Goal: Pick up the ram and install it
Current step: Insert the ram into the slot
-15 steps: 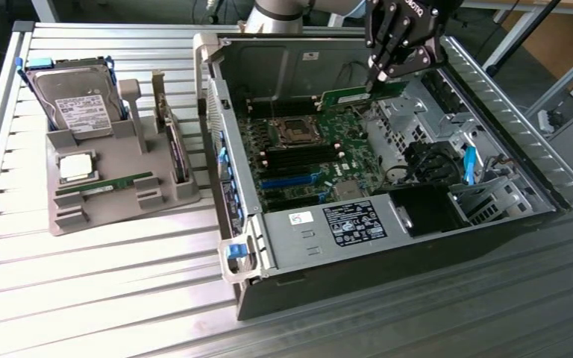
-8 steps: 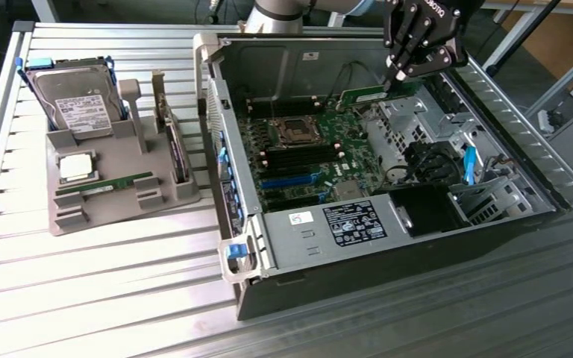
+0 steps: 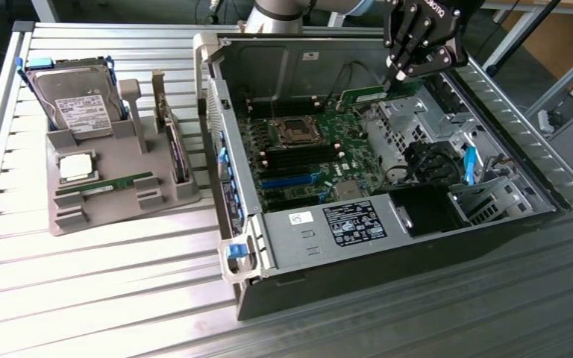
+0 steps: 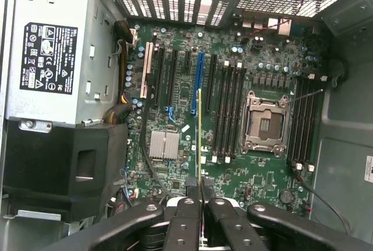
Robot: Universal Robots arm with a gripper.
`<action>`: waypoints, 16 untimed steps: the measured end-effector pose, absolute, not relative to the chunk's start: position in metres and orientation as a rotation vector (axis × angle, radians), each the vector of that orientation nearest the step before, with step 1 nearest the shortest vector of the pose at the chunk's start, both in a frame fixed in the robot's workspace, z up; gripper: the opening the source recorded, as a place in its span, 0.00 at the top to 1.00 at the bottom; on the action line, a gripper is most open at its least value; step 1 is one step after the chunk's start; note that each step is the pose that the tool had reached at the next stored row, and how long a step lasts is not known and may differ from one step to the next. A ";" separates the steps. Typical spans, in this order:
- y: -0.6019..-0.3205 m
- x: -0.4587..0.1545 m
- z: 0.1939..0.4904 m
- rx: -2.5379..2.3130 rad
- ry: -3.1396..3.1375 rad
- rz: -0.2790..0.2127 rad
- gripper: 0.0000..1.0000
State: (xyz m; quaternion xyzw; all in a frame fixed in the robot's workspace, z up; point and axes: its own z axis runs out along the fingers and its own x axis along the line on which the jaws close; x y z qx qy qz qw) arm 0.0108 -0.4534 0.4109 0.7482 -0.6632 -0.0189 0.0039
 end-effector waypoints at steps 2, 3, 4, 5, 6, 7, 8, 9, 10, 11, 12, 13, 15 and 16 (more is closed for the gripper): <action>-0.453 0.011 0.411 2.345 -2.078 -0.059 0.89; -0.453 0.011 0.410 2.345 -2.078 -0.059 0.89; -0.453 0.011 0.410 2.345 -2.078 -0.059 0.89; -0.453 0.011 0.409 2.345 -2.079 -0.060 0.89; -0.453 0.011 0.409 2.345 -2.079 -0.060 0.89; -0.453 0.011 0.408 2.346 -2.078 -0.060 0.89; -0.452 0.011 0.408 2.346 -2.078 -0.060 0.89; -0.452 0.011 0.408 2.346 -2.078 -0.060 0.89; -0.452 0.011 0.408 2.347 -2.077 -0.060 0.89; -0.452 0.011 0.407 2.347 -2.077 -0.060 0.89; -0.452 0.011 0.407 2.347 -2.077 -0.060 0.89; -0.452 0.011 0.407 2.347 -2.077 -0.060 0.89; -0.452 0.011 0.406 2.347 -2.077 -0.060 0.89; -0.452 0.011 0.405 2.347 -2.077 -0.060 0.89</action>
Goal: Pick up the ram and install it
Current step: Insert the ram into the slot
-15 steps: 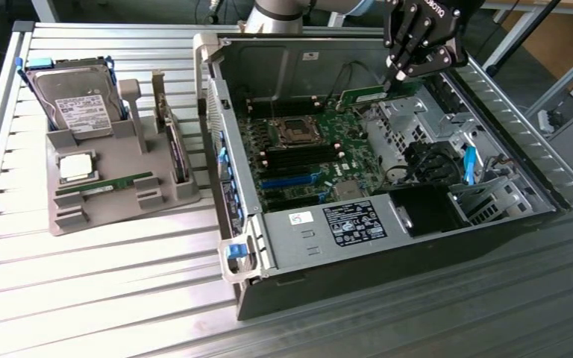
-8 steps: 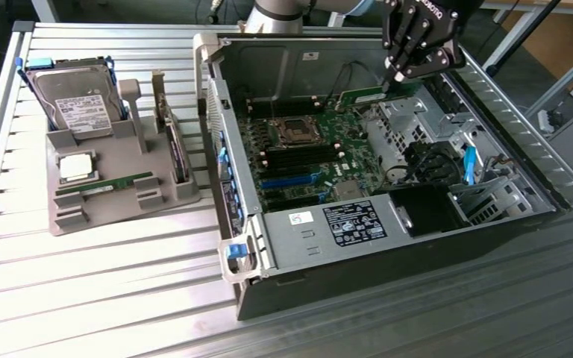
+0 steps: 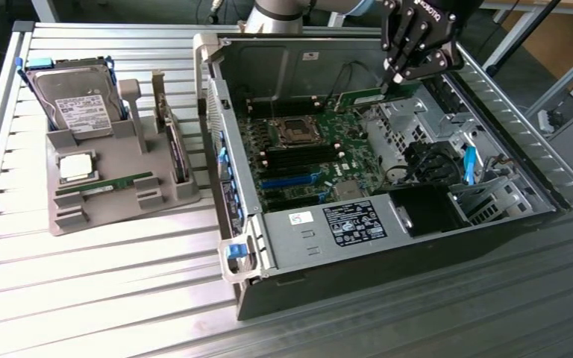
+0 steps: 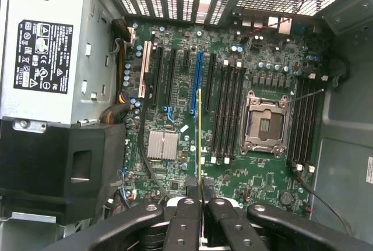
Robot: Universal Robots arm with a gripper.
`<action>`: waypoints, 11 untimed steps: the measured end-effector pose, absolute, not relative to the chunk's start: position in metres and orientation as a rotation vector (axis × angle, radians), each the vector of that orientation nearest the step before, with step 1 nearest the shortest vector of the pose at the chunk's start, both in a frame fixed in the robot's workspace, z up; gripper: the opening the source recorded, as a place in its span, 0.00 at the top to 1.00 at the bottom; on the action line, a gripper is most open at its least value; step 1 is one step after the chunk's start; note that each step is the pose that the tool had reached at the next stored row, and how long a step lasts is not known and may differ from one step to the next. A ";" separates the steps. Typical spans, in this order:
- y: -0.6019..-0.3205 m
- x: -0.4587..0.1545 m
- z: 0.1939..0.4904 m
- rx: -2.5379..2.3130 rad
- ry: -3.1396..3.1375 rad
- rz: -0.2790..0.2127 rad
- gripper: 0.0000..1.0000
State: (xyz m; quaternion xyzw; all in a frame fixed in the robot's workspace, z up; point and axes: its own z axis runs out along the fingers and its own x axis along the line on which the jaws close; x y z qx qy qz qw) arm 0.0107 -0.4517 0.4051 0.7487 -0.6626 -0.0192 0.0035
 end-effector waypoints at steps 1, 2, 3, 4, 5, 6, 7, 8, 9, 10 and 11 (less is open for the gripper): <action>-0.452 0.011 0.405 2.347 -2.077 -0.060 0.89; -0.452 0.011 0.404 2.347 -2.077 -0.060 0.89; -0.452 0.011 0.403 2.347 -2.077 -0.060 0.89; -0.452 0.011 0.403 2.347 -2.077 -0.060 0.89; -0.452 0.011 0.402 2.347 -2.077 -0.060 0.89; -0.452 0.011 0.402 2.347 -2.077 -0.061 0.89; -0.452 0.011 0.401 2.347 -2.077 -0.061 0.89; -0.452 0.011 0.400 2.347 -2.077 -0.061 0.89; -0.452 0.011 0.400 2.347 -2.077 -0.061 0.89; -0.452 0.011 0.399 2.347 -2.077 -0.061 0.89; -0.452 0.011 0.399 2.347 -2.077 -0.061 0.89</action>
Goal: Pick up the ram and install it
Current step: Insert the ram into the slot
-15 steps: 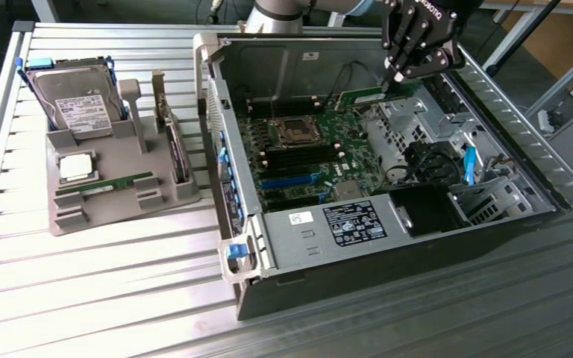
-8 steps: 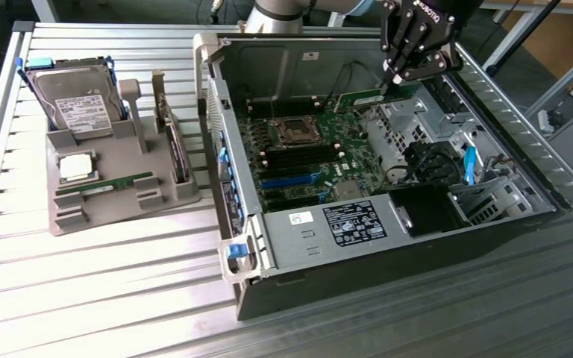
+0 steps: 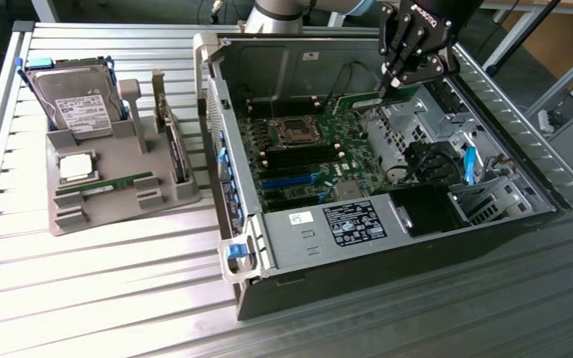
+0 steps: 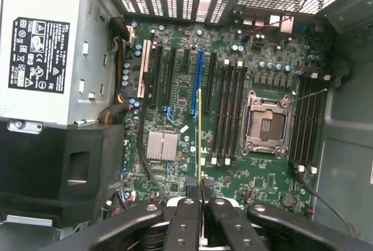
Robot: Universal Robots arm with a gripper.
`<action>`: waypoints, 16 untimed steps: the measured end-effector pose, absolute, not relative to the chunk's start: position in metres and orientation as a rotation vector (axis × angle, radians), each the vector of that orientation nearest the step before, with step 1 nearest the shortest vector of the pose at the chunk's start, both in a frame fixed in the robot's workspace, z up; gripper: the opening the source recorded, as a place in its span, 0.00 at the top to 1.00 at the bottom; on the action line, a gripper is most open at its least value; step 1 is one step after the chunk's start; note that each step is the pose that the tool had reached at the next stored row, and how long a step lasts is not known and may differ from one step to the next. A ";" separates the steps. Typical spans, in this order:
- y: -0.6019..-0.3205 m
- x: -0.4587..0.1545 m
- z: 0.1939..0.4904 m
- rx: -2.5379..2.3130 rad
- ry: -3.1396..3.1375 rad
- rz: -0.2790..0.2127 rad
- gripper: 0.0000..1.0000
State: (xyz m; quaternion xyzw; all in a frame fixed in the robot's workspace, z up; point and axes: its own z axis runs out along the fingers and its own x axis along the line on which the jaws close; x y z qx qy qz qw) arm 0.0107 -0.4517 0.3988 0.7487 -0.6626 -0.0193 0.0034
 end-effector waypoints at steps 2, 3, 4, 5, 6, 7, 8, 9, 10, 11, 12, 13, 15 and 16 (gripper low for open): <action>-0.452 0.011 0.397 2.347 -2.077 -0.061 0.89; -0.452 0.011 0.396 2.347 -2.077 -0.061 0.89; -0.452 0.011 0.396 2.347 -2.077 -0.061 0.89; -0.452 0.011 0.395 2.347 -2.077 -0.061 0.89; -0.452 0.011 0.395 2.347 -2.077 -0.061 0.89; -0.452 0.011 0.394 2.347 -2.077 -0.061 0.89; -0.452 0.011 0.394 2.347 -2.077 -0.061 0.89; -0.452 0.011 0.393 2.347 -2.077 -0.061 0.89; -0.452 0.011 0.392 2.347 -2.077 -0.061 0.89; -0.452 0.011 0.392 2.347 -2.077 -0.061 0.89; -0.452 0.011 0.391 2.347 -2.077 -0.061 0.89; -0.452 0.011 0.391 2.349 -2.079 -0.065 0.89; -0.452 0.011 0.390 2.381 -2.105 -0.125 0.89; -0.452 0.011 0.390 2.393 -2.115 -0.151 0.89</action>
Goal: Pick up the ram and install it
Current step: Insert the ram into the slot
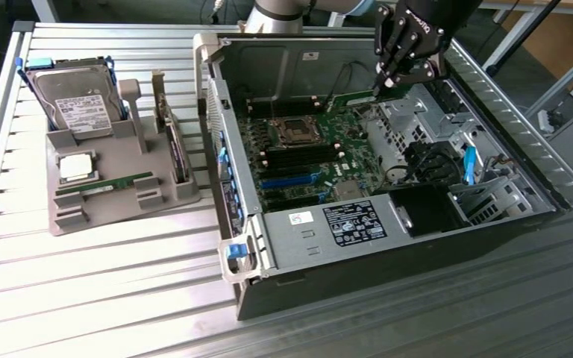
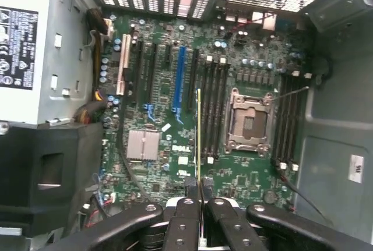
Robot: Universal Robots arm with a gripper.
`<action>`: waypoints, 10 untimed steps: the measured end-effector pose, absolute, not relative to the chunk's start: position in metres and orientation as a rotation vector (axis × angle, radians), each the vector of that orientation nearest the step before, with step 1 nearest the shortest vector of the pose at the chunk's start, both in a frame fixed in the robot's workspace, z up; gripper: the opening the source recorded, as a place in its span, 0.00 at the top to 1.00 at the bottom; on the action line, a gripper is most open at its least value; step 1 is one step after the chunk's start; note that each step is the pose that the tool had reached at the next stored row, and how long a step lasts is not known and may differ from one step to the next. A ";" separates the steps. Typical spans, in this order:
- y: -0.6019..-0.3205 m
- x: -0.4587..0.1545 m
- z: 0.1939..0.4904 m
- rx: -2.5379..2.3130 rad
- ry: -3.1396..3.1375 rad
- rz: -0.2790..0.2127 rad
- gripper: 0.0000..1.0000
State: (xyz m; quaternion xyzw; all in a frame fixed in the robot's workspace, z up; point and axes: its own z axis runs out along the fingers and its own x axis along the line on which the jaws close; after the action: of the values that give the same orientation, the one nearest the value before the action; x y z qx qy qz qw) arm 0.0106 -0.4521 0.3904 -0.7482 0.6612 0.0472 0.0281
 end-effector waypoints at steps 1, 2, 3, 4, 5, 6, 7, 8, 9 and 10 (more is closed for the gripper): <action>-0.452 0.011 0.390 -2.309 2.041 0.146 0.89; -0.452 0.010 0.390 -2.309 2.041 0.146 0.89; -0.452 0.010 0.389 -2.309 2.041 0.146 0.89; -0.452 0.010 0.389 -2.309 2.041 0.146 0.89; -0.452 0.010 0.388 -2.306 2.044 0.146 0.89; -0.452 0.010 0.387 -2.295 2.056 0.145 0.89; -0.452 0.010 0.386 -2.278 2.073 0.144 0.89; -0.452 0.010 0.386 -2.277 2.075 0.144 0.89; -0.452 0.010 0.386 -2.277 2.075 0.144 0.89; -0.452 0.010 0.386 -2.277 2.075 0.144 0.89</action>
State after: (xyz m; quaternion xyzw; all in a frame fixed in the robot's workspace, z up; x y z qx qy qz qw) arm 0.0099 -0.4521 0.3856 -0.7380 0.6726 0.0468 0.0289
